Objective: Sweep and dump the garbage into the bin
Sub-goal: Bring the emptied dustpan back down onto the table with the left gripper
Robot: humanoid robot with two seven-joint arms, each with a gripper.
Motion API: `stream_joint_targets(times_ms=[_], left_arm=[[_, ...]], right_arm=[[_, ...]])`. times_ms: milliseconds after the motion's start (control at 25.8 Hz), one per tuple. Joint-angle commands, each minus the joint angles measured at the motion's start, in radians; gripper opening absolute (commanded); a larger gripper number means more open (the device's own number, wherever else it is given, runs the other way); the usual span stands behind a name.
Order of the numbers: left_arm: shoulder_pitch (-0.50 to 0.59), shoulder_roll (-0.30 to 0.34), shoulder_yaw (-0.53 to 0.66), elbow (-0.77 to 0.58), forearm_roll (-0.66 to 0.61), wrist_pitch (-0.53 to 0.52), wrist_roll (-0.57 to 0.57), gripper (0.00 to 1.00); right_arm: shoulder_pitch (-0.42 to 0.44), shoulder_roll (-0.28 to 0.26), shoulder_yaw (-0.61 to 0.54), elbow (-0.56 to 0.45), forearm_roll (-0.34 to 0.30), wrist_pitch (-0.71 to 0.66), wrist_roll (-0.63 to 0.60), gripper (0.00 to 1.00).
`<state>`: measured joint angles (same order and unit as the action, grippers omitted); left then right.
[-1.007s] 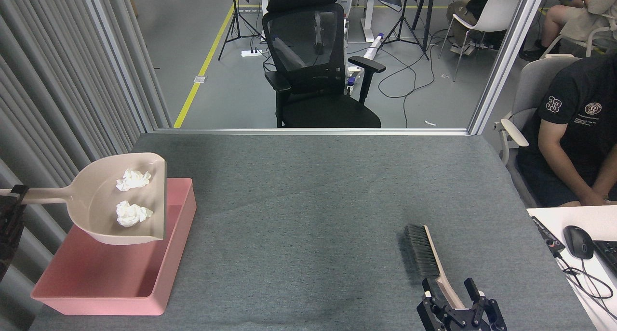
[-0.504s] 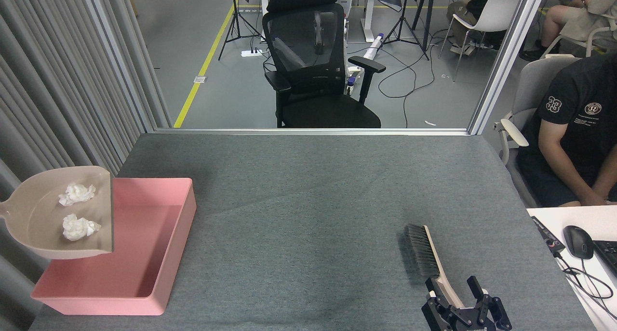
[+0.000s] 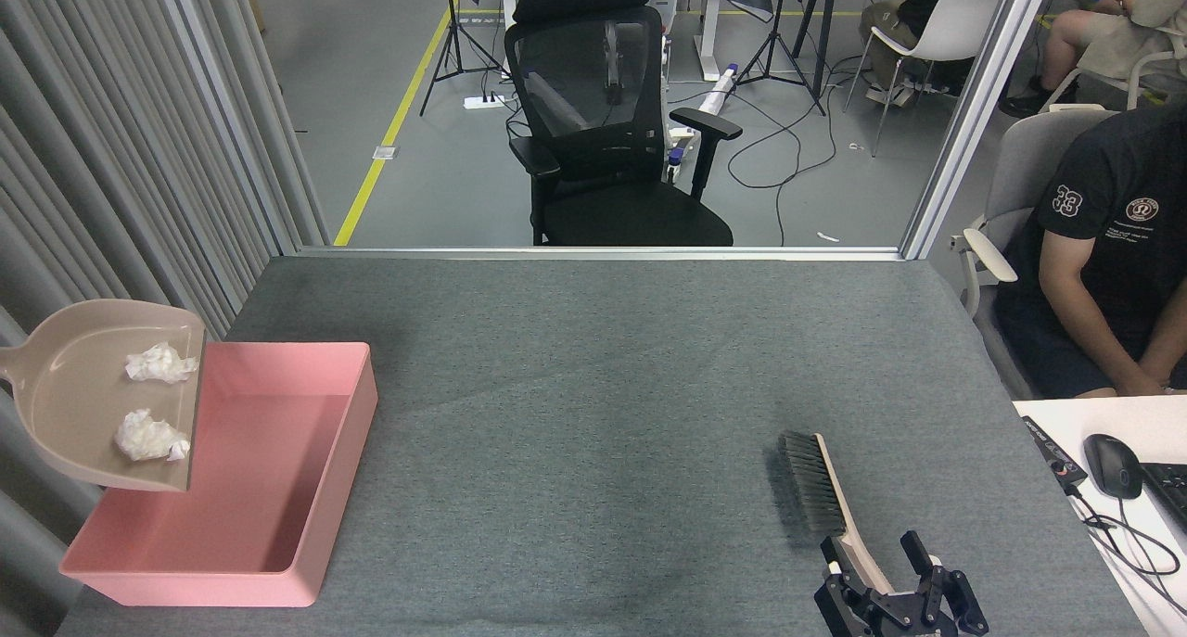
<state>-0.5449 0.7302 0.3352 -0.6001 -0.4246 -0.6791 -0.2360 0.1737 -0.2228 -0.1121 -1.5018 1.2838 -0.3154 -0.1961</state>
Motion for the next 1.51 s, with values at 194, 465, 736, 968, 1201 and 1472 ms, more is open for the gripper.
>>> stream_joint_targets(times_ms=[194, 465, 736, 968, 1201, 1472], left_arm=[[-0.036, 0.003, 0.056, -0.112, -0.220, 0.006, 0.015, 0.17], [-0.036, -0.008, 0.057, -0.147, -0.063, 0.121, -0.071, 0.18], [0.111, -0.169, -0.013, -0.655, 0.405, 0.615, -0.140, 0.18], [0.166, -0.451, -0.062, -0.872, 0.454, 0.762, -0.085, 0.18], [0.263, -0.695, -0.140, -0.869, 0.328, 0.688, -0.049, 0.18], [0.281, -0.864, -0.179, -0.638, 0.061, 0.464, 0.050, 0.18]], right_arm=[[0.000, -0.004, -0.001, 0.000, -0.006, -0.005, 0.001, 0.99], [0.000, -0.006, -0.001, -0.002, -0.037, -0.005, 0.000, 0.99], [-0.014, -0.018, -0.001, 0.000, -0.037, -0.002, 0.000, 0.99], [-0.014, -0.036, -0.024, 0.000, -0.038, -0.002, 0.000, 0.99], [-0.014, -0.043, -0.047, 0.000, -0.038, -0.002, 0.001, 0.99], [-0.014, -0.053, -0.052, 0.000, -0.038, 0.001, 0.001, 0.99]])
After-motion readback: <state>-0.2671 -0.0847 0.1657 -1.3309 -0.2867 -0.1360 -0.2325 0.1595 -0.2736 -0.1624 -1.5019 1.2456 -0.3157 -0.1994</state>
